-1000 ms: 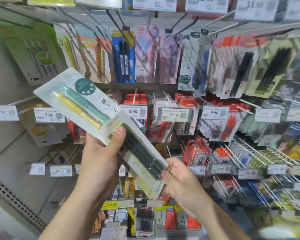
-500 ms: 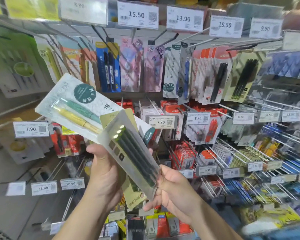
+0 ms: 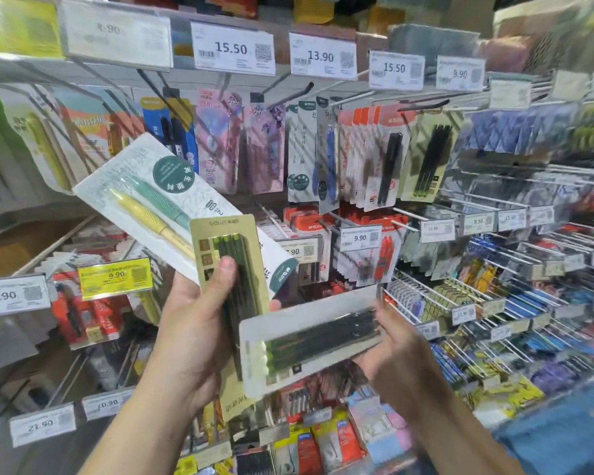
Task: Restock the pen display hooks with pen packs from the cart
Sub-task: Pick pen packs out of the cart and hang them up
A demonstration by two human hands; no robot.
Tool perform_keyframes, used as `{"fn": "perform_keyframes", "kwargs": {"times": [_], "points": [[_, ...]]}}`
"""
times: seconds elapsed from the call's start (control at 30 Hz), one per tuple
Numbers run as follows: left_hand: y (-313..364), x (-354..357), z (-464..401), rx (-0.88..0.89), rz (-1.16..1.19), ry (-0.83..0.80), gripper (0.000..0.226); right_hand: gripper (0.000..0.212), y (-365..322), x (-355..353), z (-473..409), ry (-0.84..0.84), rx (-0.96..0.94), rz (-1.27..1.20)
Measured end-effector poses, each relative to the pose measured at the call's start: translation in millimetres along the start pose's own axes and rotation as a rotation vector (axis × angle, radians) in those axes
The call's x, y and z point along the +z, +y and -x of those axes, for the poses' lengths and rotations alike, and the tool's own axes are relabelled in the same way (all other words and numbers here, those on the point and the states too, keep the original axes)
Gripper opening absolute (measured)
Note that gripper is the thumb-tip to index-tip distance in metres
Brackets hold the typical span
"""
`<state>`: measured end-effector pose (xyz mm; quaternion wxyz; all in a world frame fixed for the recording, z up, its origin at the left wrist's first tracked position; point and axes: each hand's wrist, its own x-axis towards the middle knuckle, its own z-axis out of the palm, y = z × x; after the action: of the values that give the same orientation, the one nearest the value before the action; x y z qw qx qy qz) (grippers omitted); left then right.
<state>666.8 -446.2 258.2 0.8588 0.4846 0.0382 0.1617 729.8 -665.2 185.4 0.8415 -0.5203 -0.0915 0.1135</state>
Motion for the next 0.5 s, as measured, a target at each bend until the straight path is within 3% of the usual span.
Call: {"fn": "perform_keyframes", "kwargs": {"times": [0.1, 0.23, 0.33, 0.37, 0.43, 0.5], "points": [[3.9, -1.2, -5.6, -0.045, -0.02, -0.024, 0.05, 0.049, -17.7, -8.6, 1.2, 0.075, -0.041, -0.112], [0.1, -2.4, -14.6, -0.104, -0.034, -0.113, 0.047, 0.03, -33.2, -18.4, 4.4, 0.241, -0.149, -0.157], [-6.4, 6.0, -18.8, -0.123, -0.032, -0.17, 0.05, 0.048, -46.8, -28.1, 3.2, 0.311, -0.138, -0.123], [-8.3, 10.2, -20.2, -0.13, -0.03, -0.18, 0.049, 0.046, -54.7, -31.3, 2.2, 0.335, -0.15, -0.109], [-12.5, 20.6, -22.8, -0.146, -0.03, -0.186, 0.046, 0.024, -72.3, -42.1, 0.2, 0.345, -0.214, -0.051], [-18.4, 31.4, -25.1, -0.161, -0.017, -0.194, 0.045, 0.02, -93.8, -49.3, -4.7, 0.372, -0.259, 0.035]]}}
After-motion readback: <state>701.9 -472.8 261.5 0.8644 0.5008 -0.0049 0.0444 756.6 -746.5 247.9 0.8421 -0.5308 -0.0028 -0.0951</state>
